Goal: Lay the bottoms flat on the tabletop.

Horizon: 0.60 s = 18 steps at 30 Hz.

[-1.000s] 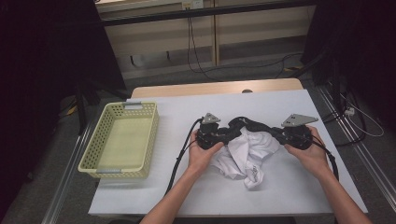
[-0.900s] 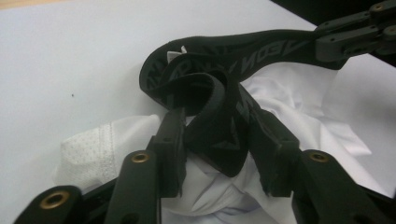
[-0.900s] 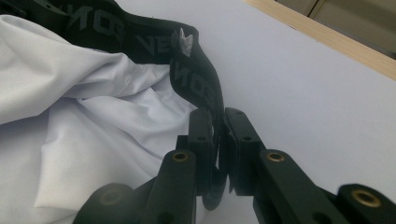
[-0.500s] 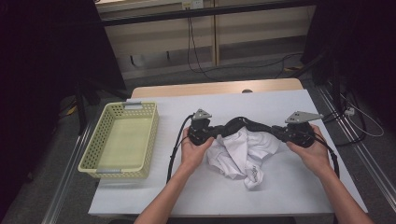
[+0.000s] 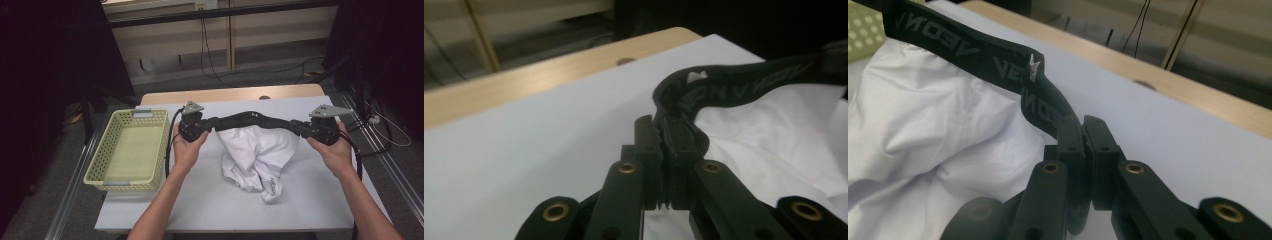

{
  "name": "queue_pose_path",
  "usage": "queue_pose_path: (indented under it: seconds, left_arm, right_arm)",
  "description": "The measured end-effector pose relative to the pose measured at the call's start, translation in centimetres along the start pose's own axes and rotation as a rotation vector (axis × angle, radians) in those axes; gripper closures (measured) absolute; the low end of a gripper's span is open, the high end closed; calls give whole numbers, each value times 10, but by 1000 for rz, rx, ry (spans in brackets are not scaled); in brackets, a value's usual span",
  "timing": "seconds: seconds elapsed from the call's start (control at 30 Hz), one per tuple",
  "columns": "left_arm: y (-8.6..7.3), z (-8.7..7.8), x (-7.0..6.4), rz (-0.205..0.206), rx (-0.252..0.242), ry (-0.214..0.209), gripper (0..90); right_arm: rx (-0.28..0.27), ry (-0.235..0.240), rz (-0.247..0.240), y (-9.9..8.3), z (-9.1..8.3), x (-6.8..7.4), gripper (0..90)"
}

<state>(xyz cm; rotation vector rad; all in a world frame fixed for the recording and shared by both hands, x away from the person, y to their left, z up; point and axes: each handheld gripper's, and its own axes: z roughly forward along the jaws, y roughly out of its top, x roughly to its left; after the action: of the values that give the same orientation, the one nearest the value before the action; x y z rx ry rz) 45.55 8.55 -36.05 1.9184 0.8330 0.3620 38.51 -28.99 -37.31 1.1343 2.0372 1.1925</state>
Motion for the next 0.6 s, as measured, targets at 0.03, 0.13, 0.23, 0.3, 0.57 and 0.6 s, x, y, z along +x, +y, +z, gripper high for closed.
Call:
queue_pose_path:
  seconds: [0.03, 0.13, 0.23, 0.3, 0.57, 0.6]
  left_arm:
    - [3, -3, 1, 6, -4, 7, 870]
    - [12, -10, 7, 3, -35, 9, 870]
    - [17, -16, 15, -16, -55, 15, 870]
    - [22, -19, 20, -24, -64, 29, 870]
    - [48, -31, 34, -23, -97, 63, 870]
    - [51, -32, 37, -31, -101, 66, 870]
  right_arm:
    - [-12, 0, 3, 4, 0, -1, 872]
    - [-35, -4, 4, 15, -1, -2, 872]
    - [-59, -4, 2, 27, -1, -2, 871]
    - [-67, -8, -4, 35, -1, -4, 872]
    - [-79, -30, -4, 64, 11, -12, 871]
    - [-83, -31, 0, 67, 12, -13, 870]
